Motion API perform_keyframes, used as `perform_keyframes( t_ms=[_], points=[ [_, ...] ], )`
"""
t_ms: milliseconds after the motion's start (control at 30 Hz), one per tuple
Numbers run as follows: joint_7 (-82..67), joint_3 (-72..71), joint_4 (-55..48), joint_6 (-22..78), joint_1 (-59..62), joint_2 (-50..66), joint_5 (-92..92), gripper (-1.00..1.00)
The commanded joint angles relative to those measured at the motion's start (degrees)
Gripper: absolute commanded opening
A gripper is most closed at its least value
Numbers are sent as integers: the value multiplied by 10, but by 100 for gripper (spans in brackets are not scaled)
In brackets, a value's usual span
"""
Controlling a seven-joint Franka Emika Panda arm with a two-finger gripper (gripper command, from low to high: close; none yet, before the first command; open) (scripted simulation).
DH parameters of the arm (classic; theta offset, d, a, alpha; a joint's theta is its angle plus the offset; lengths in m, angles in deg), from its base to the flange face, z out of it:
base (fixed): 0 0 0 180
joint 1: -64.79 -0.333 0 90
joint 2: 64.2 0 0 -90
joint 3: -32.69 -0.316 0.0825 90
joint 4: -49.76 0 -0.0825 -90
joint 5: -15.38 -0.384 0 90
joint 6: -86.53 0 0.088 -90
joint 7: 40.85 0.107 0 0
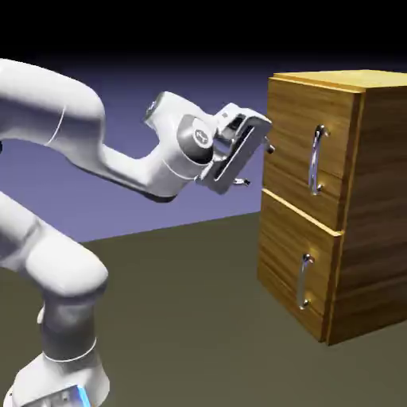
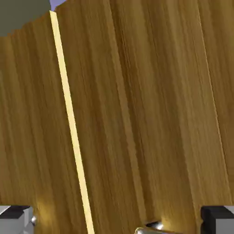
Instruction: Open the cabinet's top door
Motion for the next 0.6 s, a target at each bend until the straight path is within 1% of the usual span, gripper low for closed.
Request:
perform_keyframes(
  t_ms=[0, 567],
  points=[
    [-8, 9, -3, 3, -9, -3, 25, 0],
    [-149, 160, -55, 49, -155, -52, 449, 0]
  ],
)
